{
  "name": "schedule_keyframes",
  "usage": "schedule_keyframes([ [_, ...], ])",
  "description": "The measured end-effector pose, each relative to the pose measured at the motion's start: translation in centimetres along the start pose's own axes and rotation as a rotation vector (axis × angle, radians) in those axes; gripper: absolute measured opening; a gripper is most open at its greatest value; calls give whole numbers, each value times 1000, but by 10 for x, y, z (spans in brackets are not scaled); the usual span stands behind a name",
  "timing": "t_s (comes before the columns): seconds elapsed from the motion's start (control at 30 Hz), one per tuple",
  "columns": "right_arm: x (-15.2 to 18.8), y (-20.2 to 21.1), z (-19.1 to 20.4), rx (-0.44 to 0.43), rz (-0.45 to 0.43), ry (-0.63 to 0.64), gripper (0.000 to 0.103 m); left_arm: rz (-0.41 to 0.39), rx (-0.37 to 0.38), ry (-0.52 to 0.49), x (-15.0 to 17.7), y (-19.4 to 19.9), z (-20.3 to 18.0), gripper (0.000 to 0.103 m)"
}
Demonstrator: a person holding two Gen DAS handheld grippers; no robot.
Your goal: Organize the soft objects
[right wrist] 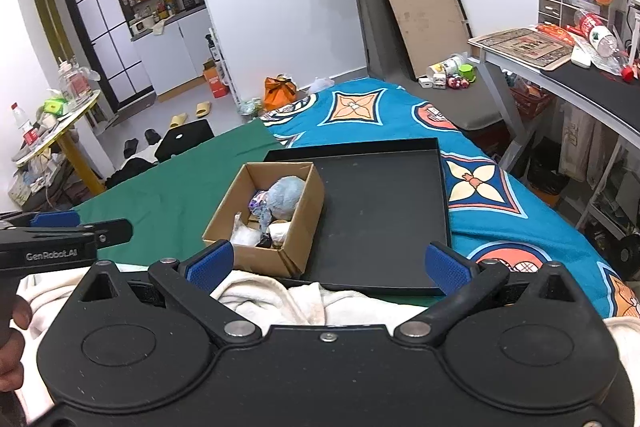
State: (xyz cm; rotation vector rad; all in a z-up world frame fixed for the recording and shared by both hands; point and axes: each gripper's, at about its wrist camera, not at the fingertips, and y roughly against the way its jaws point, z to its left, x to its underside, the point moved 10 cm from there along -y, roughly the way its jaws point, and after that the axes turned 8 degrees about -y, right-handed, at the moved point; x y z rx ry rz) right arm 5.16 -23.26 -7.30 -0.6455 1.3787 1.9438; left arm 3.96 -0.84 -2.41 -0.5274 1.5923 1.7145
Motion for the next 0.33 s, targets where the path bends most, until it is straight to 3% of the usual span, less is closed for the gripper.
schedule_keyframes([
  [0.13, -1, 0, 0, -8, -1, -5, 103, -5, 24, 22, 2, -4, -2, 82],
  [0.33, -3, -5, 0, -11, 5, -14, 103, -12, 32, -23, 0, -12, -8, 82],
])
